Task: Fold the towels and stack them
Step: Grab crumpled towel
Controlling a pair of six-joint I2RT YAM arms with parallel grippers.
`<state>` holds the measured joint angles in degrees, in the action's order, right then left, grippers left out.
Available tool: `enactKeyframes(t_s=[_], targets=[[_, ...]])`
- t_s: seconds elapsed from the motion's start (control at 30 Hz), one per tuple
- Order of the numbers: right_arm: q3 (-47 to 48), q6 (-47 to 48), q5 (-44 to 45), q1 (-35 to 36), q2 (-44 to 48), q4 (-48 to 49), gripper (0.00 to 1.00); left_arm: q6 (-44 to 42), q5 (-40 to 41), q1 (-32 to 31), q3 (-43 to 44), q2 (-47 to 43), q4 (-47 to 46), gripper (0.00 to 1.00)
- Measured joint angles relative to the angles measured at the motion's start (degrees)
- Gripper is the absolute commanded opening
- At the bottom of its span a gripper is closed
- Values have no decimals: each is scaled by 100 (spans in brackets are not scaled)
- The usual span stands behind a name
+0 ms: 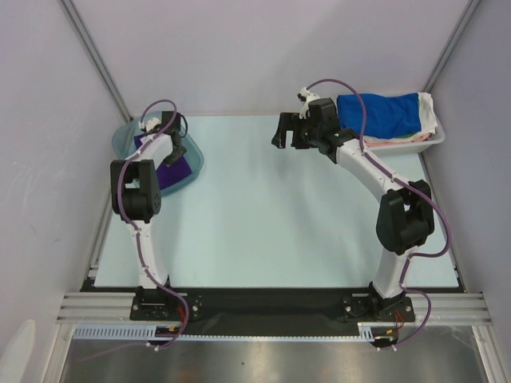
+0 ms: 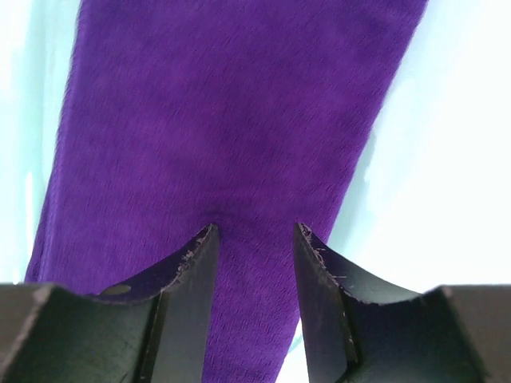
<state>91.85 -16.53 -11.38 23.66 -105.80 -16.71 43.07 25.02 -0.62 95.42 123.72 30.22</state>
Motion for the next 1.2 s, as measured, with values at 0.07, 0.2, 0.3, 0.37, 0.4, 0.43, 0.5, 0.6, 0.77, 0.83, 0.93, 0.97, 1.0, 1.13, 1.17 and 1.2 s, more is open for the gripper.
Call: enactKeyframes(t_s=[0.07, 0.2, 0.3, 0.37, 0.4, 0.43, 0.5, 0.6, 0.77, 0.83, 0.93, 0.97, 1.0, 1.13, 1.17, 1.2], targets=[[0, 2, -13, 0, 0, -2, 100, 9, -85, 79, 527, 310, 223, 47], [7, 2, -33, 0, 0, -4, 100, 92, -280, 214, 1029, 656, 422, 46], [11, 4, -55, 0, 0, -4, 100, 175, -444, 302, 1300, 804, 605, 38], [13, 4, -70, 0, 0, -4, 100, 203, -540, 345, 1580, 964, 708, 31], [17, 4, -74, 0, 0, -7, 100, 208, -586, 367, 1735, 1062, 741, 23], [22, 4, -79, 0, 0, -7, 100, 210, -632, 385, 1860, 1145, 748, 19], [33, 4, -101, 0, 0, -7, 100, 219, -741, 415, 1963, 1217, 697, 6], [33, 4, -118, 0, 0, -4, 100, 254, -896, 444, 1939, 1213, 581, 0], [33, 4, -149, 0, 0, 2, 99, 245, -1064, 452, 920, 693, -387, 0], [33, 4, -162, 0, 0, 13, 99, 245, -1086, 448, 358, 313, -835, 0], [33, 13, -164, 11, 0, 63, 100, 238, -1032, 415, -625, -503, -1657, 0], [33, 17, -164, 13, 0, 83, 99, 245, -999, 396, -949, -837, -1934, 0], [33, 24, -166, 17, 0, 107, 100, 245, -962, 372, -1220, -1102, -2247, 0], [33, 42, -184, 57, -11, 203, 99, 262, -743, 223, -2131, -2280, -3462, 0], [33, 57, -184, 72, -17, 216, 99, 264, -695, 181, -2334, -2544, -3847, 0], [33, 70, -186, 90, -28, 223, 99, 278, -651, 160, -2492, -2745, -4133, 0]])
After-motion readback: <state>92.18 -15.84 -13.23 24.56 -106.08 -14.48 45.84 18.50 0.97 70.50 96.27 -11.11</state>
